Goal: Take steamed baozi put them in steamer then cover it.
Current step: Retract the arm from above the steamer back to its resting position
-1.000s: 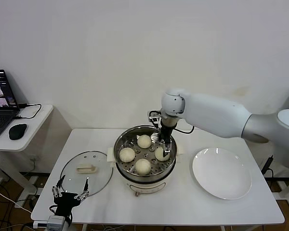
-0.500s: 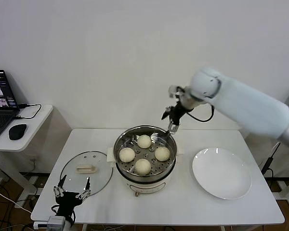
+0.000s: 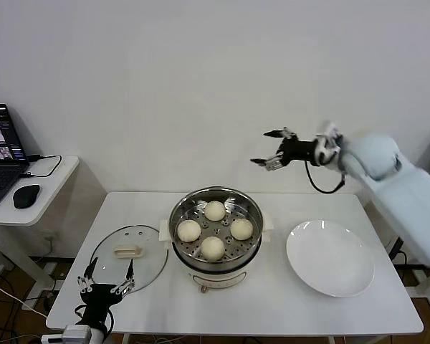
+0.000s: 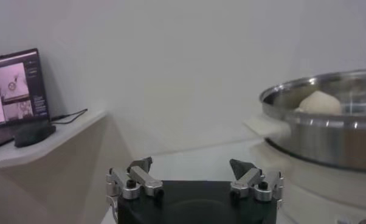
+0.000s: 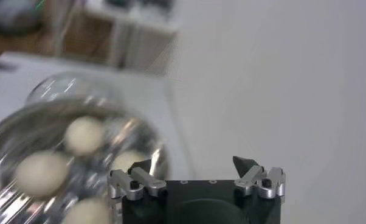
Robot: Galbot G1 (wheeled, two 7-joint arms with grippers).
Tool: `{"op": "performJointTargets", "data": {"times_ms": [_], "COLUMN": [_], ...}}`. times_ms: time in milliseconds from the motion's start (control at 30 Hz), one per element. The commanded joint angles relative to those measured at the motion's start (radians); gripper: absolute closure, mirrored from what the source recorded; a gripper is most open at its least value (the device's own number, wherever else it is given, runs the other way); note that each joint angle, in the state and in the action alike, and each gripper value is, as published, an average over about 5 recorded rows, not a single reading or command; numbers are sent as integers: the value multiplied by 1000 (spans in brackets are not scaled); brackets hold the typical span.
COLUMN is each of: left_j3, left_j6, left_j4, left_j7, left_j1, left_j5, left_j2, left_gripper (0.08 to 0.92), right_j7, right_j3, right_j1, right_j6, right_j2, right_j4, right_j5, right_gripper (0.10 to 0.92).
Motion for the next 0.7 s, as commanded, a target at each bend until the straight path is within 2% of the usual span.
{"op": "performJointTargets", "data": {"times_ms": [33,367,500,600,700], "left_j3": [2,-3,-11,-15,-14], "left_j6": [-25,-73,-97,-164,-284], "left_j4": [-4,75,98,138,197], "left_j7": [-3,-6,-9,-22,-48], "left_j1": [2,-40,-54,-74,-95], "left_j5": [-1,73,132,292,552], "left_j2": [3,21,42,57,80], "left_gripper": [177,177,177,177,177], "right_j7": [370,513,529,542,552], "right_j3": [592,739,748,760,767], "right_j1": [-720,-1050,-1149,-1196,-1234], "right_j6": [264,396,406,399,388], "right_j2": [59,275,296,299,294], "right_j4": [177,233,242,247,261], "right_j5": [68,115,170,186,170], "right_gripper": [203,203,203,202,203]}}
